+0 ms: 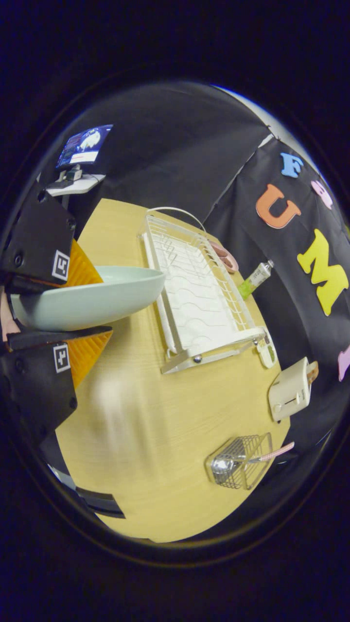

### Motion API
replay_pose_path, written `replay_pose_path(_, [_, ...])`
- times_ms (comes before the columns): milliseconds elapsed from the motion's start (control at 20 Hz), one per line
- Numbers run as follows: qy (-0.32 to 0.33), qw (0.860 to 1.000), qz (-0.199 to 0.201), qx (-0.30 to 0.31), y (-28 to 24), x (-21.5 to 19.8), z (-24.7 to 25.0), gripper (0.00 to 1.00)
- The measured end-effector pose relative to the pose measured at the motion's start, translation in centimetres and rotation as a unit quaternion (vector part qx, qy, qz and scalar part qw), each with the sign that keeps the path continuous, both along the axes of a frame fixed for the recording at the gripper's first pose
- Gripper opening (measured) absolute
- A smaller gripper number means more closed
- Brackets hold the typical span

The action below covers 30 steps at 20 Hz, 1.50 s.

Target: Take the plate from the dish rack, then take the spoon from the basket and place it into the plate.

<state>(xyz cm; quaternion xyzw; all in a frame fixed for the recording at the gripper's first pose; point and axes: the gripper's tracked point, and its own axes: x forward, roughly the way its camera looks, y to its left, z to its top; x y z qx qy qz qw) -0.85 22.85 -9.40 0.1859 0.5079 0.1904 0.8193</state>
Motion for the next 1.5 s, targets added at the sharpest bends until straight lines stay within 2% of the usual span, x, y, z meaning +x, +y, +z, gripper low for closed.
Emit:
replay_pose_path(200, [0.011, 1.000, -0.008, 0.019, 0.1, -0.3, -2.5, 0.34])
replay_pose_path(500, [0.036, 0.995, -0.030, 0.083, 0.0, 1.0, -3.6, 0.38])
replay_pose_path(850, [0.010, 0.997, -0.045, 0.065, -2.3, 2.3, -3.3, 0.54])
replay_pose_path(1000, [-0.039, 0.998, -0.046, 0.029, -3.7, 2.8, -2.6, 0.65])
replay_pose_path(1050, [-0.061, 0.997, -0.044, 0.010, -4.2, 3.0, -2.3, 0.72])
replay_pose_path(1250, [-0.155, 0.986, -0.038, -0.052, -6.0, 3.6, -0.3, 0.80])
replay_pose_path(1400, [-0.236, 0.966, -0.049, -0.099, -8.2, 3.9, 2.4, 0.80])
replay_pose_path(1500, [-0.296, 0.943, -0.063, -0.138, -10.3, 4.6, 4.6, 0.83])
